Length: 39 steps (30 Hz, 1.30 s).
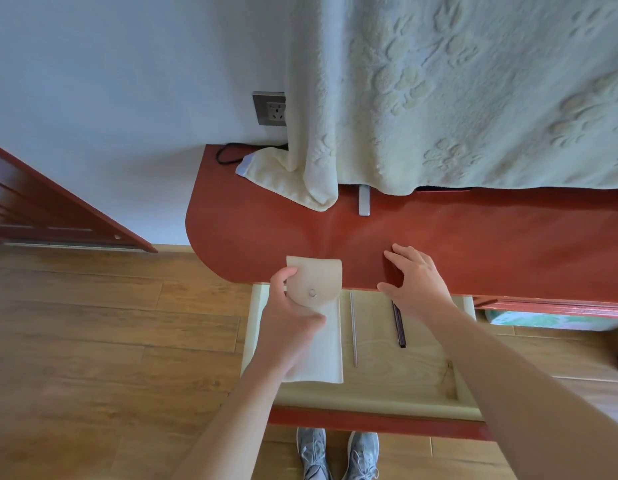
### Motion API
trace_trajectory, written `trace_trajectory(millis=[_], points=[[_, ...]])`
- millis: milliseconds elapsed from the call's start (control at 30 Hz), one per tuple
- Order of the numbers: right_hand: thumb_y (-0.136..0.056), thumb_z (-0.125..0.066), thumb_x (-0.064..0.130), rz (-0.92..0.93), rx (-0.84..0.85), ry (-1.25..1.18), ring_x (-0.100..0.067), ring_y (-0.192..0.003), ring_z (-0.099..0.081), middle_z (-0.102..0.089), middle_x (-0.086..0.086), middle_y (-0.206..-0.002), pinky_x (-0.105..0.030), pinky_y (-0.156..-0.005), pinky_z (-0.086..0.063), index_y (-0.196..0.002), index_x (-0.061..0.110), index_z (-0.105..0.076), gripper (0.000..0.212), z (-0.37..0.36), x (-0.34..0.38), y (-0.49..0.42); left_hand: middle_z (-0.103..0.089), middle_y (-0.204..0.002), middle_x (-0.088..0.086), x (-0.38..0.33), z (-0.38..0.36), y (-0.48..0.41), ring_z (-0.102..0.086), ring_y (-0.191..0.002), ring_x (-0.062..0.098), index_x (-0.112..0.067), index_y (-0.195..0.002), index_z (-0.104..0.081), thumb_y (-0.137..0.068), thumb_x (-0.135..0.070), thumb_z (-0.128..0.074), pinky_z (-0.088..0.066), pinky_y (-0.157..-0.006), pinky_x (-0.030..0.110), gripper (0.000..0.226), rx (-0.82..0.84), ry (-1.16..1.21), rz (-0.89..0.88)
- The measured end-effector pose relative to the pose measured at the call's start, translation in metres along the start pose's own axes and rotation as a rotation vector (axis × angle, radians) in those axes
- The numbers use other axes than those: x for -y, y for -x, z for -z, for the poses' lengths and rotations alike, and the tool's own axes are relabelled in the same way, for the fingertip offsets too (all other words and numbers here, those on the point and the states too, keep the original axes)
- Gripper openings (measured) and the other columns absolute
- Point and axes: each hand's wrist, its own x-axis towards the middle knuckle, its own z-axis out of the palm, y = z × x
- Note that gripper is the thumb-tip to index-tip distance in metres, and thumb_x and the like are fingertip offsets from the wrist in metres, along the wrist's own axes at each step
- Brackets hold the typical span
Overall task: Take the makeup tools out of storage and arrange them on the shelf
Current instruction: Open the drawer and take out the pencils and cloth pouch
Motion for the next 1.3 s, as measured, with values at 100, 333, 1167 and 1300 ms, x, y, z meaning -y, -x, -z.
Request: trace_trajectory(millis=[100,333,1167,1300], points=[[-0.089,-0.066,0.038,0.003,-0.003,-0.005,-0.010,-0.146,-0.013,-0.026,0.015,-0.156,-0.036,-0.115,-0.026,-0.149,0.028,-0.037,0.068,-0.002,-0.002,0.000,-0.057,-0.107,-0.009,-0.014,-0.005,-0.015,-0.061,-0.083,0.007,-0.041,-0.129,-0.040,-0.070,0.004,-0.068,-0.049,-0.055,0.012,0.079,0.020,0.003,-0.016],[-0.090,-0.063,0.040,0.016,0.007,0.012,-0.009,-0.146,-0.009,-0.023,0.017,-0.157,-0.035,-0.115,-0.026,-0.150,0.030,-0.034,0.068,-0.004,-0.006,-0.002,-0.055,-0.108,-0.015,-0.044,-0.018,-0.062,-0.058,-0.092,0.005,-0.043,-0.130,-0.038,-0.070,-0.004,-0.072,-0.042,-0.062,0.023,0.079,0.054,-0.049,-0.027],[-0.090,-0.063,0.042,0.009,-0.002,0.002,-0.003,-0.145,-0.007,-0.022,0.022,-0.156,-0.031,-0.117,-0.023,-0.149,0.033,-0.033,0.067,-0.005,-0.007,-0.002,-0.056,-0.110,-0.008,-0.051,-0.030,-0.130,-0.061,-0.098,0.018,-0.037,-0.140,-0.031,-0.071,-0.027,-0.076,-0.054,-0.083,0.042,0.083,-0.003,-0.403,-0.162],[-0.090,-0.063,0.042,0.003,0.002,0.009,-0.002,-0.145,-0.006,-0.021,0.023,-0.156,-0.030,-0.116,-0.022,-0.149,0.034,-0.032,0.067,-0.004,-0.006,-0.001,-0.046,-0.118,-0.005,-0.049,-0.026,-0.139,-0.050,-0.097,0.012,-0.033,-0.143,-0.032,-0.073,-0.029,-0.080,-0.044,-0.080,0.030,0.085,0.031,-0.430,-0.175]])
